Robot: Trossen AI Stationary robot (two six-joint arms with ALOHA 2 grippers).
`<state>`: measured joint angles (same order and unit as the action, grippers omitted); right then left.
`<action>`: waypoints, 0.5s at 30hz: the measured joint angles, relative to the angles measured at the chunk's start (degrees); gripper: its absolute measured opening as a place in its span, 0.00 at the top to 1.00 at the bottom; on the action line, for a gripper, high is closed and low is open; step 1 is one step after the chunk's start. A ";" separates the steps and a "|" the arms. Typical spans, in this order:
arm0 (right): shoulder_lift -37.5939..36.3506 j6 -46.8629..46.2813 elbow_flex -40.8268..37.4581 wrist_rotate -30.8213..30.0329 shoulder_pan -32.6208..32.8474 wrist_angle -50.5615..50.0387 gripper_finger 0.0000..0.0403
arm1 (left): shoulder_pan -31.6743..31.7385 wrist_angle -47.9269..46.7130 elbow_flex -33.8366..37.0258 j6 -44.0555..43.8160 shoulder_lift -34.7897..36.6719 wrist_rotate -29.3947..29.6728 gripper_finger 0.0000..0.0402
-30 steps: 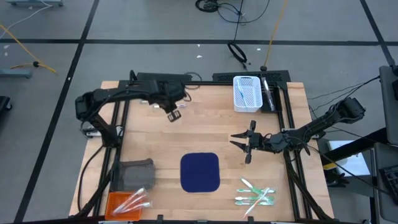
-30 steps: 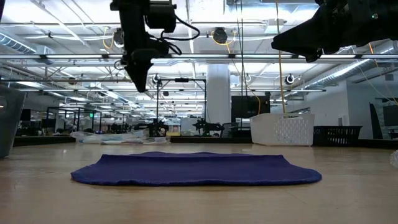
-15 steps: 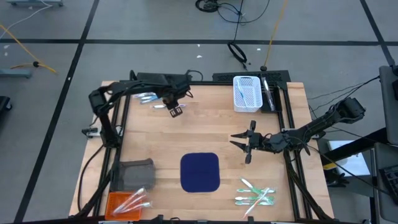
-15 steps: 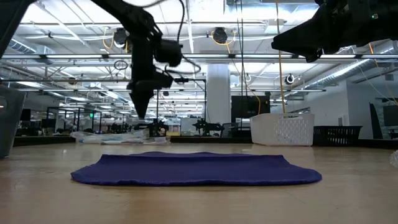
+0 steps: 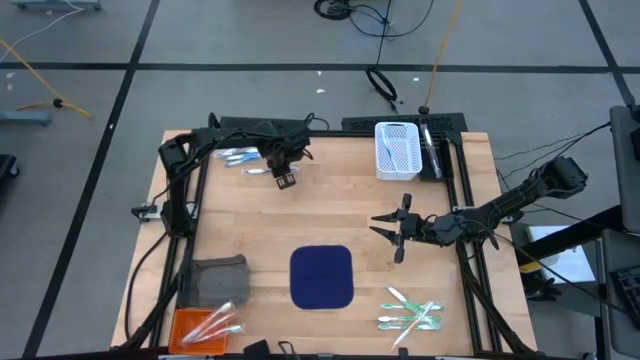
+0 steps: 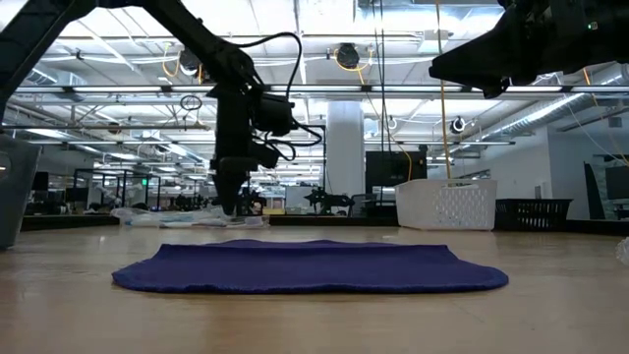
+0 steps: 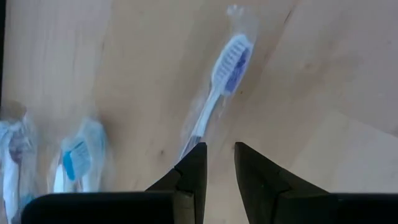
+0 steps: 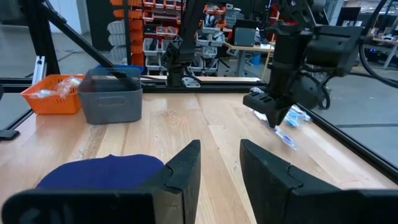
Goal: Pick & Place Toothbrushes
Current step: Put the violet toothbrush into the black basket
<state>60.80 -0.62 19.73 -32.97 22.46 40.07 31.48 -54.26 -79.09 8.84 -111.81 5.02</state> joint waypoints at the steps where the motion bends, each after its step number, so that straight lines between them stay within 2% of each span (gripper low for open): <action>1: 0.00 0.02 0.00 0.01 0.00 -0.02 0.74 | 0.02 0.22 0.00 0.14 0.00 -0.04 0.79; 15: 0.00 0.24 0.00 0.00 0.00 -0.04 0.74 | 0.11 1.53 0.00 0.47 0.00 -0.57 0.79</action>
<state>60.80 -0.38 19.73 -32.97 22.46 40.03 31.59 -52.73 -79.09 9.32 -111.81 4.44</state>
